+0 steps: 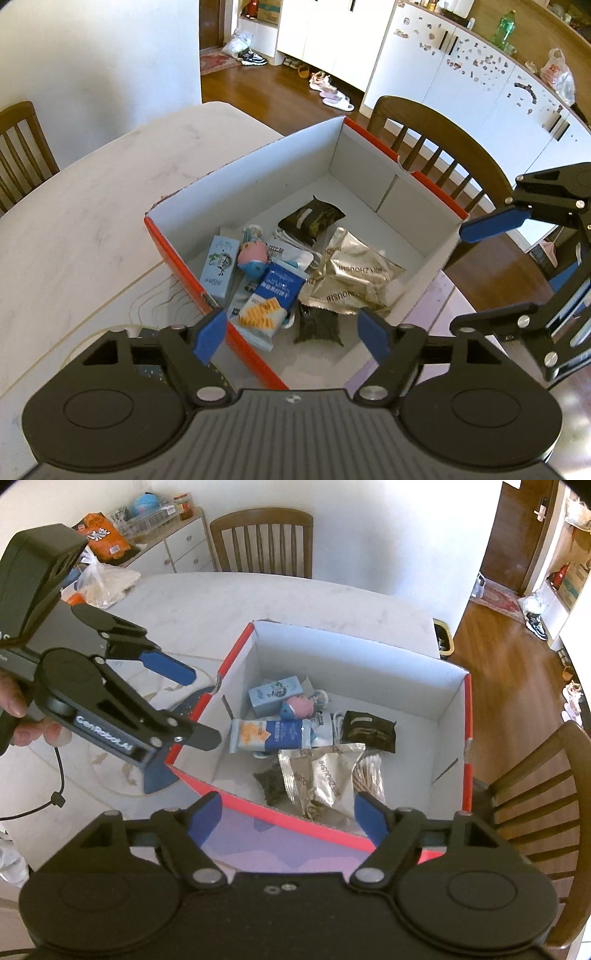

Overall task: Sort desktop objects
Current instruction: 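Withdraw both grippers up from the shoebox over the table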

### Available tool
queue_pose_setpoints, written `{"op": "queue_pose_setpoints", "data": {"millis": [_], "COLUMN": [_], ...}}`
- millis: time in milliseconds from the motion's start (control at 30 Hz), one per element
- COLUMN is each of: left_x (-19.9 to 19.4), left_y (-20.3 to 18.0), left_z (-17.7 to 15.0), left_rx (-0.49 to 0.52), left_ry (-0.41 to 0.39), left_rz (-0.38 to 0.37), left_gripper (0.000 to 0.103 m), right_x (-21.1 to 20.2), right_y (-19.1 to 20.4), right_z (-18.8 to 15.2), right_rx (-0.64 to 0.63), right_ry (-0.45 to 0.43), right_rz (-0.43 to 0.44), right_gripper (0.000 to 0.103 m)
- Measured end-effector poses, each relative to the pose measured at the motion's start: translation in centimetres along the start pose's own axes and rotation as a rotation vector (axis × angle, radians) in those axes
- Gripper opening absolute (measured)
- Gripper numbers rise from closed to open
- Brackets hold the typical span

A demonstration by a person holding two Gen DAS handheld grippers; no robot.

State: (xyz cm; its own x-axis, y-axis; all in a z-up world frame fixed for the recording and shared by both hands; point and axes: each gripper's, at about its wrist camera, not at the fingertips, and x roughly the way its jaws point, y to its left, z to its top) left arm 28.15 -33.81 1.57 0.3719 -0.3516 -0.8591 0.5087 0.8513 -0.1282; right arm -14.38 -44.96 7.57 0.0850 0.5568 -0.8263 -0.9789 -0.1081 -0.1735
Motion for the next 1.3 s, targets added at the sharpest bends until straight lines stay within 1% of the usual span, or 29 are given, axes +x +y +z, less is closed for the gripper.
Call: {"op": "queue_pose_setpoints", "data": {"millis": [33,67,200,300,533,633,700,767,1000,1300], "left_x": [-0.2,-0.3,-0.9,-1.4,-3.3,-4.0,-4.5,-4.9,-6.0,-6.5], "left_y": [0.0,-0.1,-0.3,-0.6,-1.5,-1.8,-1.9,-2.0,-1.9,-3.2], "left_z": [-0.2,-0.5,-1.4,-2.3,-4.5,-5.4,-6.1,-6.6,-8.4,-9.9], "left_rx": [-0.001,0.000,-0.003,0.004,-0.017,-0.024,-0.031,-0.040,-0.066,-0.040], "left_ry": [-0.002,-0.007,-0.021,-0.033,-0.081,-0.103,-0.111,-0.116,-0.114,-0.131], "left_rz": [0.005,0.005,0.015,0.031,0.006,0.026,0.024,0.030,0.076,0.124], "left_gripper": [0.082,0.085,0.089,0.096,0.097,0.097,0.097,0.097,0.097,0.097], "right_x": [-0.1,-0.1,-0.5,-0.8,-1.5,-1.6,-1.6,-1.7,-2.1,-1.9], "right_y": [0.1,0.3,0.9,1.4,2.5,2.9,2.9,3.1,3.0,4.1], "right_z": [-0.1,-0.3,-0.8,-1.1,-2.1,-2.6,-2.8,-3.1,-3.9,-5.0], "right_rx": [-0.002,-0.005,-0.012,-0.016,0.010,0.023,0.031,0.031,0.049,0.041], "right_ry": [-0.001,-0.003,-0.021,-0.032,-0.077,-0.087,-0.088,-0.093,-0.104,-0.111], "right_rz": [-0.005,-0.010,-0.028,-0.028,-0.054,-0.055,-0.058,-0.072,-0.082,-0.114], "right_gripper": [0.086,0.087,0.089,0.091,0.092,0.092,0.092,0.092,0.092,0.092]}}
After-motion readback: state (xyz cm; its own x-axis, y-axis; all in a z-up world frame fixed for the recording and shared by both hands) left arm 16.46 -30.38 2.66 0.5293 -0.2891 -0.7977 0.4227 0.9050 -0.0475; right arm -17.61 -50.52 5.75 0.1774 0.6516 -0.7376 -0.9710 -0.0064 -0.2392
